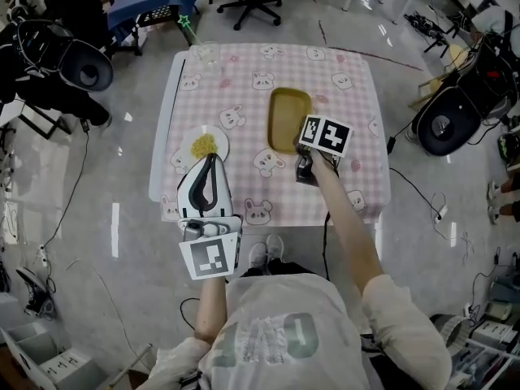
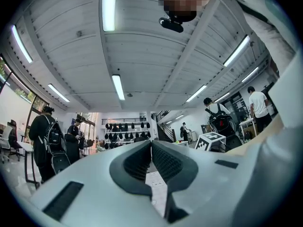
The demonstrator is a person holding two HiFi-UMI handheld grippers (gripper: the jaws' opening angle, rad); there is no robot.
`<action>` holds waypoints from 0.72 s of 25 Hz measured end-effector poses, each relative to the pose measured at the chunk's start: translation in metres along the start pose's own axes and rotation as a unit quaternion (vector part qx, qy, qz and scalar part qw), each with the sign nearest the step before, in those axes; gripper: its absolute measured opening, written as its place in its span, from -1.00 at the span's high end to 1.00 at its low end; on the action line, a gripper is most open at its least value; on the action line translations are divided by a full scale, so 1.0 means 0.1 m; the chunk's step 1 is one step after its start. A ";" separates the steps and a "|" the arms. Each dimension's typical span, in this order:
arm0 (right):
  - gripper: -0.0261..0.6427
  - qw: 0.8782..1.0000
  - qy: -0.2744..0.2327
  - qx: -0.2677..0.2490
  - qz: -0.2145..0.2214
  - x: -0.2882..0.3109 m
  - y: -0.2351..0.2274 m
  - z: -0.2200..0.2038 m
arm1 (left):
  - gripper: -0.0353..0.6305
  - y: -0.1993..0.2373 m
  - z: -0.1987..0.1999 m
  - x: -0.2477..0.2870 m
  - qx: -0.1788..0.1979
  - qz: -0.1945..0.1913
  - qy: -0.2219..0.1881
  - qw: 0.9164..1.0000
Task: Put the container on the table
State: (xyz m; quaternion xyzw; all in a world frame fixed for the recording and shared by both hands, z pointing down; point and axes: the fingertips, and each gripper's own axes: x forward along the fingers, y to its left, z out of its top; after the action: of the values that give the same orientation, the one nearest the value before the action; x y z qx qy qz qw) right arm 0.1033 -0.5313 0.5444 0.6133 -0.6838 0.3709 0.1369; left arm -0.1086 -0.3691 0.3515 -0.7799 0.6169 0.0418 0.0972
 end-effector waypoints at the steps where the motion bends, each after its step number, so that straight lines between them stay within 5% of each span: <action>1: 0.83 1.000 0.011 0.001 -0.005 0.07 -0.01 -0.03 | 0.81 0.02 -0.01 0.02 0.001 0.001 0.002 1.000; 18: 0.83 0.993 0.107 0.014 -0.051 0.70 -0.23 -0.45 | 0.81 0.21 -0.26 0.14 -0.016 0.025 0.047 0.998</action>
State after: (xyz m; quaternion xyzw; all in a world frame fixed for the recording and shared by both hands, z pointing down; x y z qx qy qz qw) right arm 0.0983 -0.5517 0.6282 0.6063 -0.6275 0.4366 0.2191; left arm -0.1274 -0.3919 0.3722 -0.7665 0.6397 0.0172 0.0540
